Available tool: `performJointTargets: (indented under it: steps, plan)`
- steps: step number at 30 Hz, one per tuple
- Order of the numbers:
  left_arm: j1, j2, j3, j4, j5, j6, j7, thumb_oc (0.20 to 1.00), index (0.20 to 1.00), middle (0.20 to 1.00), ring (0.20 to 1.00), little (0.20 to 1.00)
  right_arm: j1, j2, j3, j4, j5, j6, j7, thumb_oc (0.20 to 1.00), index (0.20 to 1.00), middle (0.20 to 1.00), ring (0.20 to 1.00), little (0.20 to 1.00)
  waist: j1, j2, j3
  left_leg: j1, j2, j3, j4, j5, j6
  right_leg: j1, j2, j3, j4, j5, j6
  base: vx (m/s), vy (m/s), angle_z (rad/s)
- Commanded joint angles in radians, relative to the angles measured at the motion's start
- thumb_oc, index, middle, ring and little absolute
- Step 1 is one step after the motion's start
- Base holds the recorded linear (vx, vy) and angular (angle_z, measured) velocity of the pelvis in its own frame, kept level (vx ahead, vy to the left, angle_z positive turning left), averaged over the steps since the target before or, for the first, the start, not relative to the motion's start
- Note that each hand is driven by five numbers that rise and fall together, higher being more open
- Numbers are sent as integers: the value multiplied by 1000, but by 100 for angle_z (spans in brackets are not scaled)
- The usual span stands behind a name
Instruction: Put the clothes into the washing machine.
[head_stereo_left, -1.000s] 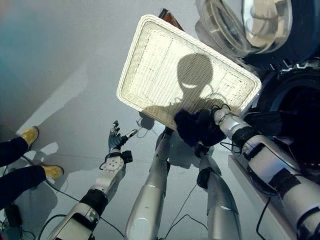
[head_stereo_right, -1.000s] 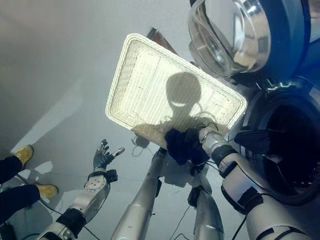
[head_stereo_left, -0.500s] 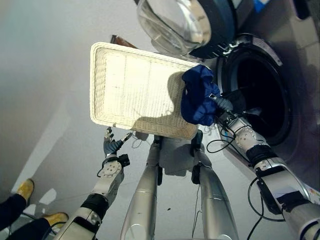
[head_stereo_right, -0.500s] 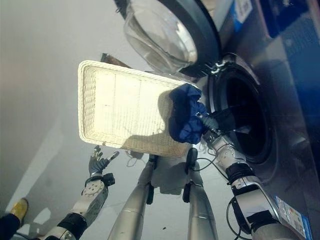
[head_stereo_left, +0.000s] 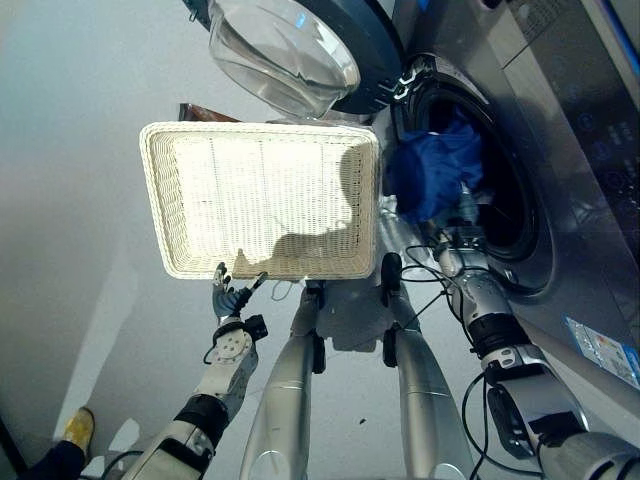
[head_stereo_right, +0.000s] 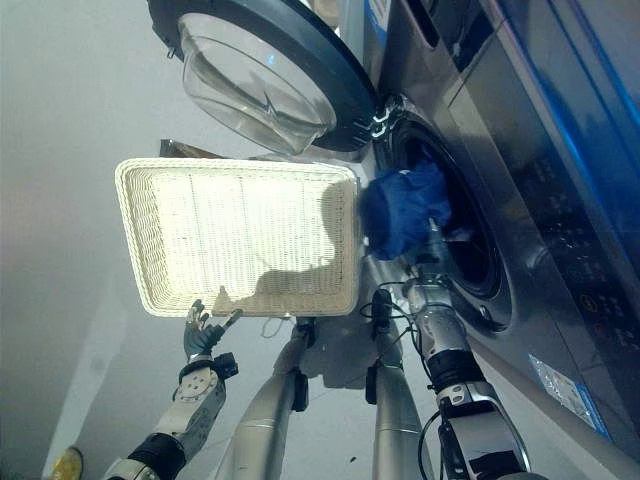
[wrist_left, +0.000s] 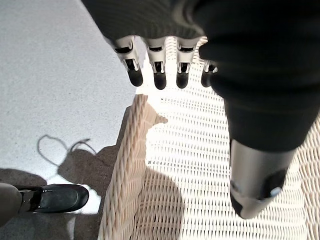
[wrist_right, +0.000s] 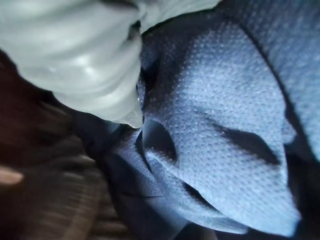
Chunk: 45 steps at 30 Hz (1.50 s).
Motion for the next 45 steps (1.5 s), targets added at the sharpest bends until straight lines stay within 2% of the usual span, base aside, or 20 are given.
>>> performJointTargets:
  steps: [1, 3, 7, 8, 12, 13, 14, 16, 19, 20, 21, 23, 25, 27, 28, 32, 34, 38, 43, 45]
  plan:
    - [31, 0, -3, 2, -13, -43, 28, 1000, 1000, 1000, 1000, 1000, -107, -134, -48, -43, -33, -188, -194, 200, 200, 200, 200, 200, -26, 38, 6, -40, -37, -56, 85, -36, -6, 26, -42, -60, -12, 58, 46, 43, -42, -4]
    - [29, 9, -27, 5, -25, -35, 23, 1000, 1000, 1000, 1000, 1000, -194, -227, -49, 47, -130, -295, -361, 200, 200, 200, 200, 200, -13, 44, 6, -36, -40, -61, 108, -54, -10, 38, -46, -70, -3, 39, 42, 85, -62, -2]
    - [19, 20, -32, 0, -32, -21, 12, 1000, 1000, 1000, 1000, 1000, -256, -283, -42, 116, -177, -354, -449, 200, 200, 200, 200, 200, -5, 46, 6, -54, -46, -65, 120, -44, -10, 27, -50, -80, 0, 48, 37, 34, -57, 3]
    - [17, 43, -46, -9, -48, -9, -4, 1000, 1000, 1000, 1000, 1000, -304, -348, -34, 202, -213, -415, -534, 200, 200, 200, 200, 200, 7, 46, 6, -64, -50, -76, 141, -50, -9, 25, -54, -94, 11, 42, 33, 66, -91, 2]
    - [24, 77, -57, -36, -49, 9, -18, 1000, 1000, 1000, 1000, 1000, -323, -421, -50, 277, -187, -506, -657, 200, 200, 200, 200, 200, 16, 40, 6, -80, -51, -89, 164, -58, -4, 18, -48, -102, 34, 28, 28, 72, -104, 1]
    - [24, 77, -57, -36, -49, 9, -18, 1000, 1000, 1000, 1000, 1000, -323, -421, -50, 277, -187, -506, -657, 200, 200, 200, 200, 200, 16, 40, 6, -80, -51, -89, 164, -58, -4, 18, -48, -102, 34, 28, 28, 53, -151, 5]
    - [28, 107, -68, -59, -53, 28, -24, 1000, 1000, 1000, 1000, 1000, -326, -472, -67, 332, -47, -569, -621, 200, 200, 200, 200, 200, 25, 36, 6, -86, -54, -100, 172, -62, 0, 16, -45, -106, 48, 20, 27, 73, -150, 7]
    - [34, 128, -73, -77, -57, 49, -27, 1000, 1000, 1000, 1000, 1000, -325, -496, -79, 332, 67, -633, -553, 200, 200, 200, 200, 200, 30, 35, 6, -91, -55, -105, 179, -63, 1, 13, -44, -110, 59, 14, 26, 88, -132, 15]
    - [50, 144, -73, -92, -57, 64, -32, 1000, 1000, 1000, 1000, 1000, -318, -486, -112, 240, 83, -736, -477, 200, 200, 200, 200, 200, 25, 32, 6, -97, -56, -108, 194, -67, 3, 5, -43, -111, 70, 13, 25, 54, -55, 12]
    - [59, 148, -70, -93, -50, 79, -43, 1000, 1000, 1000, 1000, 1000, -291, -445, -139, 136, 83, -735, -415, 843, 843, 843, 843, 843, 21, 31, 6, -99, -59, -111, 216, -79, 4, 2, -44, -108, 81, 9, 24, 78, -33, 0]
    - [61, 143, -66, -86, -44, 83, -48, 1000, 1000, 1000, 1000, 1000, -281, -417, -148, 92, 83, -712, -389, 1000, 1000, 1000, 1000, 1000, 20, 31, 6, -98, -60, -110, 223, -83, 5, 3, -43, -104, 86, 7, 23, 93, -32, -5]
    - [62, 133, -60, -74, -34, 86, -56, 1000, 1000, 1000, 1000, 1000, -280, -379, -149, 42, 83, -651, -342, 1000, 1000, 1000, 1000, 1000, 19, 33, 6, -96, -62, -109, 229, -87, 7, 4, -40, -98, 89, 4, 22, 49, 8, -8]
    - [53, 113, -50, -47, -24, 80, -76, 1000, 1000, 1000, 1000, 1000, -263, -286, -130, -38, 83, -455, -287, 1000, 1000, 1000, 1000, 1000, 10, 38, 6, -98, -66, -104, 250, -96, 7, -4, -36, -84, 98, 2, 19, 51, 34, -18]
    - [50, 91, -55, -36, -13, 69, -71, 1000, 1000, 1000, 1000, 1000, -247, -216, -104, -72, 83, -342, -233, 1000, 1000, 1000, 1000, 1000, 5, 41, 6, -100, -63, -97, 253, -96, 6, -7, -32, -78, 102, -1, 18, 24, 31, -17]
    - [50, 89, -55, -34, -12, 66, -70, 1000, 1000, 1000, 1000, 1000, -241, -208, -102, -74, 83, -327, -224, 1000, 1000, 1000, 1000, 1000, 3, 41, 6, -99, -63, -96, 253, -95, 6, -7, -31, -77, 102, -1, 18, 9, 29, -11]
    - [43, 55, -79, -26, 2, 44, -48, 1000, 1000, 1000, 1000, 1000, -217, -172, -44, 15, 83, -118, -139, 1000, 1000, 1000, 1000, 1000, 0, 45, 6, -94, -56, -86, 233, -85, 1, -5, -27, -71, 94, -2, 16, -1, 33, -6]
    - [39, 48, -89, -18, 3, 35, -41, 1000, 1000, 1000, 1000, 1000, -225, -169, -30, 60, 83, -63, -73, 1000, 1000, 1000, 1000, 1000, -1, 51, 6, -88, -53, -83, 217, -77, -1, -1, -24, -71, 91, -3, 14, -20, 41, -2]
    - [35, 40, -103, 1, -12, 24, -41, 1000, 1000, 1000, 1000, 1000, -226, -193, 12, 165, 83, -49, 91, 1000, 1000, 1000, 1000, 1000, 2, 66, 6, -76, -50, -79, 189, -60, -6, 5, -23, -76, 87, -6, 12, -16, 31, 0]
    - [36, 33, -96, 18, -15, 19, -55, 1000, 1000, 1000, 1000, 1000, -242, -212, 36, 234, 29, -49, 186, 1000, 1000, 1000, 1000, 1000, 8, 79, 6, -66, -48, -74, 167, -50, -10, 11, -29, -85, 80, -4, 14, -30, 32, 0]
    - [39, 32, -93, 22, -18, 16, -58, 1000, 1000, 1000, 1000, 1000, -238, -215, 40, 245, -31, -101, 238, 1000, 1000, 1000, 1000, 1000, 10, 80, 6, -61, -48, -74, 159, -46, -12, 15, -33, -89, 75, -1, 17, -33, 17, 0]
